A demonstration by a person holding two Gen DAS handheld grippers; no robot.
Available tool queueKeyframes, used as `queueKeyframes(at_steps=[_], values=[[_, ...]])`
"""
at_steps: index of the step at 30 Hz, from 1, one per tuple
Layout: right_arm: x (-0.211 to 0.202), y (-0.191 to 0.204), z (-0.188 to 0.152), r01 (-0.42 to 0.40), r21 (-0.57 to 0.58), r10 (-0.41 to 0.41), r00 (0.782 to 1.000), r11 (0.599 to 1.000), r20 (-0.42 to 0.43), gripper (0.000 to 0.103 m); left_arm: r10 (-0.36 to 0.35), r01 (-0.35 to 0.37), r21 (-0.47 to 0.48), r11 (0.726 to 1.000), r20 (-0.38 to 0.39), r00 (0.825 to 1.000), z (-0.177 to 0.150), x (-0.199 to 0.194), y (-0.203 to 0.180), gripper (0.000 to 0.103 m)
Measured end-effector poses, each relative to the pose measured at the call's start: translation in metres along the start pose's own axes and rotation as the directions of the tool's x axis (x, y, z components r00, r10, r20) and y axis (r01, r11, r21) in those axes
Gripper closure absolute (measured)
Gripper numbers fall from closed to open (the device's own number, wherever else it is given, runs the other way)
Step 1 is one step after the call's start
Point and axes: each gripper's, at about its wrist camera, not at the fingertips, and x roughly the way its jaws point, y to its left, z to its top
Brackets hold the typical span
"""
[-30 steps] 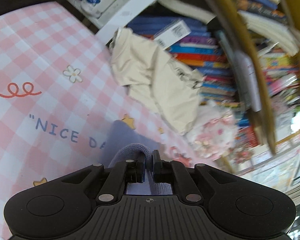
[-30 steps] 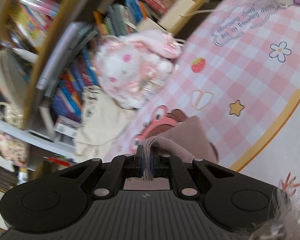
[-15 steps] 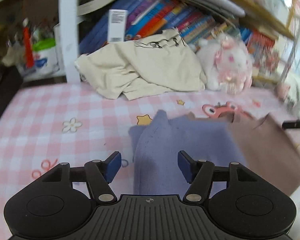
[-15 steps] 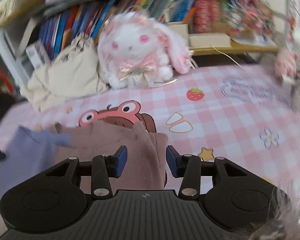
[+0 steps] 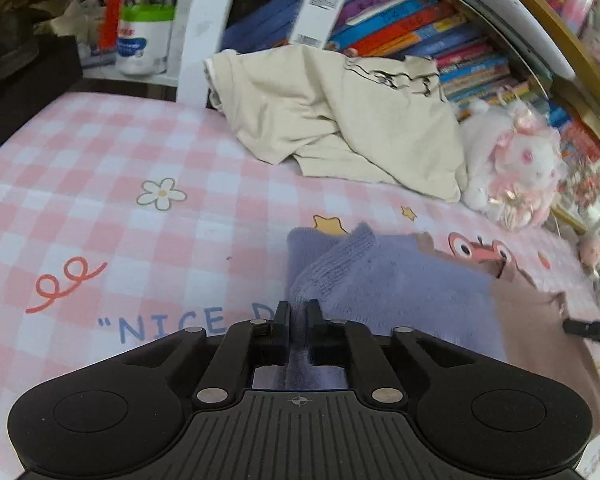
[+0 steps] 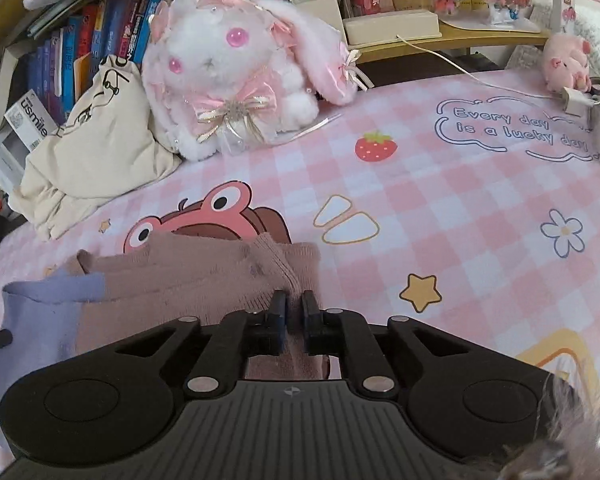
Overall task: Fold clothes
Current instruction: 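Lower the folded hem onto the collar and open both grippers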
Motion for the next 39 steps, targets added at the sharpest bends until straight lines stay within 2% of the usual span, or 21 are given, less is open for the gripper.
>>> queueKeyframes(at_steps=[1,3,5,6,11,13,18,27,39], values=[[-0.003,-0.001,0.0,-0.007,0.007,0.007,1.0,1.0,-0.003,0.079,-0.011,0.011,-0.02,1.0,-0.007,1.0,0.0,-0.001,0.003,0.086],[-0.01,-0.007,-0.002,-0.016,0.037,0.016,1.0,0.999,-0.001,0.068,-0.021,0.021,-0.023,1.0,-0.008,1.0,-0.003,-0.009,0.007,0.076],[-0.017,-0.013,-0.009,-0.031,0.062,0.031,0.999,0.998,-0.008,0.068,-0.025,0.025,-0.007,1.0,0.005,1.0,-0.011,-0.019,0.009,0.065],[-0.02,-0.016,-0.014,-0.04,0.072,0.041,0.999,0.997,-0.015,0.068,-0.032,0.032,-0.005,0.999,0.003,0.999,-0.015,-0.021,0.011,0.064],[-0.028,-0.028,-0.032,-0.087,0.122,0.093,0.995,0.989,-0.04,0.068,-0.096,0.094,-0.06,0.994,-0.026,0.995,-0.03,-0.019,0.016,0.065],[-0.028,-0.029,-0.034,-0.102,0.155,0.109,0.993,0.983,-0.039,0.076,-0.12,0.117,-0.101,0.988,-0.028,0.992,-0.033,-0.016,0.018,0.067],[-0.028,-0.03,-0.039,-0.128,0.244,0.139,0.99,0.961,-0.03,0.085,-0.131,0.125,-0.157,0.98,-0.027,0.991,-0.035,-0.015,0.021,0.075],[-0.041,-0.023,-0.061,-0.163,0.278,0.185,0.981,0.947,-0.055,0.085,-0.107,0.1,-0.161,0.982,-0.033,0.994,-0.052,-0.042,0.033,0.076],[-0.059,0.006,-0.097,-0.197,0.239,0.22,0.973,0.951,-0.073,0.085,-0.073,0.069,-0.224,0.972,-0.008,0.997,-0.084,-0.086,0.067,0.076]])
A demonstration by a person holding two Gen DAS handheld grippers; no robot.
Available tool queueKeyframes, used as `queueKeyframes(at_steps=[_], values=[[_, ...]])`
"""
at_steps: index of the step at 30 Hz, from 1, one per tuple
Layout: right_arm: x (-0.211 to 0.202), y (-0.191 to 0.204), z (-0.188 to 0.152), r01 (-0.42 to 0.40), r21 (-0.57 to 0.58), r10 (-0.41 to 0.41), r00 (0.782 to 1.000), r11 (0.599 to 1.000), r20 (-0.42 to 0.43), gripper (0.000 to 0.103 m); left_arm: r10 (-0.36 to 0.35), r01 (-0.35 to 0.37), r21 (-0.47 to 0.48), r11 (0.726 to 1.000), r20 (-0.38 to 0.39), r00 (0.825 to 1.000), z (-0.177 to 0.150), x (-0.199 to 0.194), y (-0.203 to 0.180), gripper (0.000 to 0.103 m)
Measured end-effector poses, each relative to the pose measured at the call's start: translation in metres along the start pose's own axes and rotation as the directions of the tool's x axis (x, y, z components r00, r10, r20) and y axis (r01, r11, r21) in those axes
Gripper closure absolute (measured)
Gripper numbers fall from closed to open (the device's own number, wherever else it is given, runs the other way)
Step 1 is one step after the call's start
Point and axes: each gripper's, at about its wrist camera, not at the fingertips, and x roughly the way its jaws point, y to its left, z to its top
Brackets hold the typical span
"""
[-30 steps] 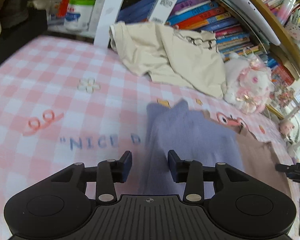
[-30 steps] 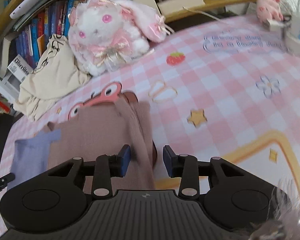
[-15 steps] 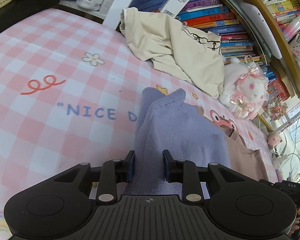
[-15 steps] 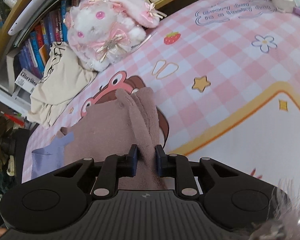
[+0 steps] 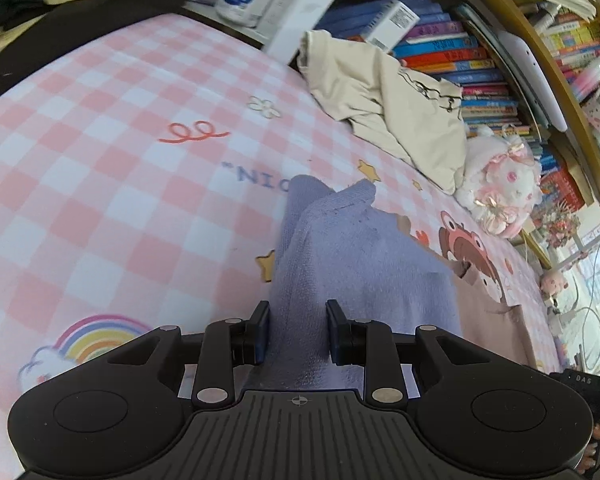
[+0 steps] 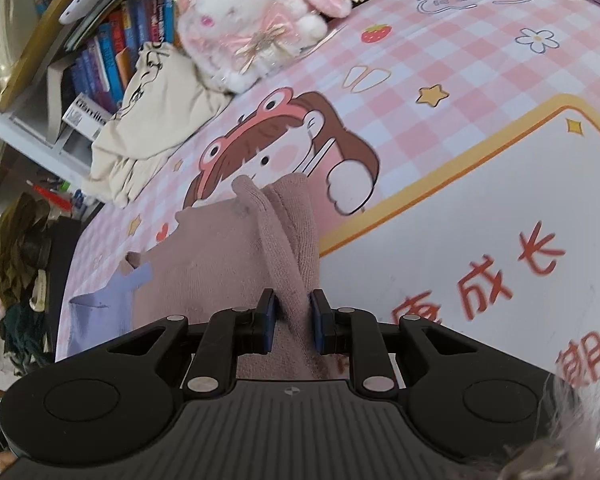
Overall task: Fold clothes
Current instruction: 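Lower the folded hem onto the collar and open both grippers, then withdraw both grippers from the folded sweater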
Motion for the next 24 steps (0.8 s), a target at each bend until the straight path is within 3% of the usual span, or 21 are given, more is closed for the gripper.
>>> queueKeyframes(at_steps=[8,11,13,24], values=[[0.001,0.006,-0.003,0.011,-0.026,-0.011,1.0,1.0,0.014,0.085,-0.014,0.014,-0.026,1.0,0.025,1.0,-0.004,-0.006,0.009,0.076],[-0.003,0.011,-0.006,0.039,-0.055,-0.038,0.999,0.998,0.021,0.075,0.007,-0.006,-0.022,1.0,0.038,0.999,-0.006,-0.01,0.005,0.074],[-0.009,0.018,-0.009,0.051,-0.101,-0.048,0.998,0.994,0.032,0.064,0.033,-0.033,0.004,0.999,0.053,0.998,-0.007,-0.015,-0.001,0.071],[-0.048,0.05,-0.036,0.21,-0.355,-0.167,0.975,0.911,0.147,0.052,0.101,-0.141,0.259,0.955,0.161,0.982,-0.027,-0.065,-0.051,0.045]])
